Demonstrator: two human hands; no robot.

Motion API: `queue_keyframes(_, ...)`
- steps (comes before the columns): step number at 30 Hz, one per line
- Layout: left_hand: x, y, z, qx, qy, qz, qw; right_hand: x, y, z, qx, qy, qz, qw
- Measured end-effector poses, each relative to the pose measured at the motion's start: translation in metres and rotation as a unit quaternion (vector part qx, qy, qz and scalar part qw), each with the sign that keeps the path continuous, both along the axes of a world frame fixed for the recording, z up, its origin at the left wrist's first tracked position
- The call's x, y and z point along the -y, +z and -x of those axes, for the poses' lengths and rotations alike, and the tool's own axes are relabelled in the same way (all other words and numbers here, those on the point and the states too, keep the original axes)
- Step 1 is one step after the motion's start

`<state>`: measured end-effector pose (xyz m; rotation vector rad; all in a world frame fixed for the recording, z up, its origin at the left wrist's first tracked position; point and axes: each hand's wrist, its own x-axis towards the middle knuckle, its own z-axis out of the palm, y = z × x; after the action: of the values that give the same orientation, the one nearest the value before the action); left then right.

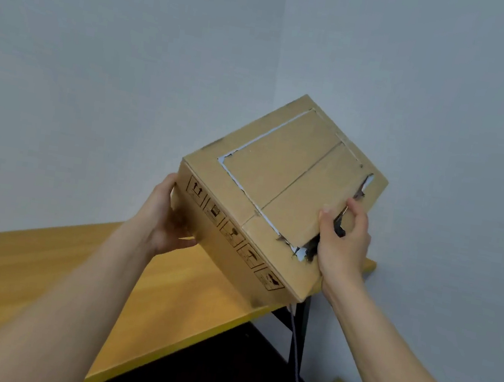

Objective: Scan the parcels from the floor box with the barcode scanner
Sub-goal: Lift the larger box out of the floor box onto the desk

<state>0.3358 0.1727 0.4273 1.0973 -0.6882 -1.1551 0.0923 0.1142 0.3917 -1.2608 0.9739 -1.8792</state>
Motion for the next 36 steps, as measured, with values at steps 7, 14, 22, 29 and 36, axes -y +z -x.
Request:
queue_keyframes(7,-0.016,-0.024,-0.062,-0.100,0.039,0.046,0.993,-0.001,0.011,-0.060,-0.082,0.051,0.082,0.992)
queue_keyframes(14,-0.026,-0.054,-0.113,-0.059,0.111,-0.008,0.992,0.012,-0.017,-0.114,-0.142,0.066,0.151,0.976)
queue_keyframes(22,-0.025,-0.057,-0.144,0.079,0.102,-0.121,0.984,0.028,-0.031,-0.150,-0.231,0.125,0.185,0.947)
queue_keyframes(29,-0.006,-0.023,-0.154,0.151,0.101,-0.020,0.983,0.058,-0.020,-0.166,-0.209,0.184,0.096,0.956)
queue_keyframes(36,0.030,-0.031,-0.157,0.236,0.190,-0.052,0.952,0.079,-0.032,-0.169,-0.222,0.228,0.001,0.948)
